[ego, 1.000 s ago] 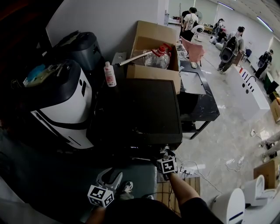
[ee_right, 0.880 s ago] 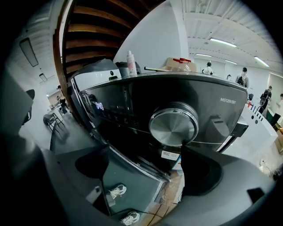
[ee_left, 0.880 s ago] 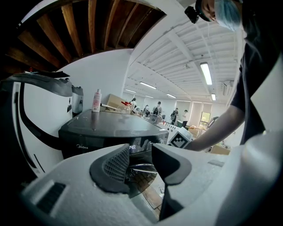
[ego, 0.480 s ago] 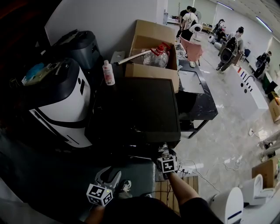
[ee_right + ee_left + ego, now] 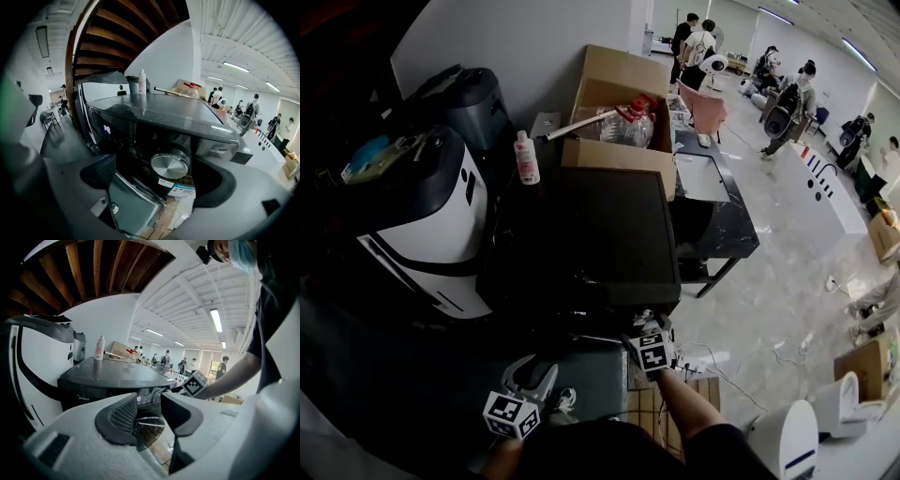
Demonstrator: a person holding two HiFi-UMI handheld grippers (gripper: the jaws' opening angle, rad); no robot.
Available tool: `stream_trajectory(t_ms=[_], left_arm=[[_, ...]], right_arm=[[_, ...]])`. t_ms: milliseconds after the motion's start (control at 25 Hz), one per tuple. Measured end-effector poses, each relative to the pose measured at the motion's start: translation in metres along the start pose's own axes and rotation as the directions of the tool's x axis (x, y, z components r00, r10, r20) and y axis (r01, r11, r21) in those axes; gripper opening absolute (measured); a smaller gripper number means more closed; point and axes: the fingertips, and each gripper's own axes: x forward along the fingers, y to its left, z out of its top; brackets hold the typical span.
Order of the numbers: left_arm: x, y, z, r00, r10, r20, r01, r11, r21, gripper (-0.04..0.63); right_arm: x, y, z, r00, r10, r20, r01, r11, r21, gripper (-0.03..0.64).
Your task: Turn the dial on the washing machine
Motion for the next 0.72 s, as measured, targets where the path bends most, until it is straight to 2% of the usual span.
stream_trajectory(t_ms=[280, 520, 720], left_arm=[[-0.001, 0.004, 0.001, 1.0, 0.007, 0.006, -0.007, 1.0, -0.009, 0.152], [-0.002, 0.007, -0.003, 1.0, 0.006, -0.005, -0.006, 1.0, 0.01, 0.152], [-0.005, 0.012, -0.005, 1.0, 0.025, -0.016, -0.025, 1.0, -0.001, 0.153]], right_arm=[[0.004, 0.005, -0.007, 0.999, 0.002, -0.032, -0.003, 0.999, -0.04, 0.485], [0.009, 0.0, -0.017, 0.997, 0.02, -0.072, -0.02, 1.0, -0.001, 0.485], [0.011, -0.001, -0.015, 0.998, 0.012, -0.061, -0.011, 1.0, 0.027, 0.485]])
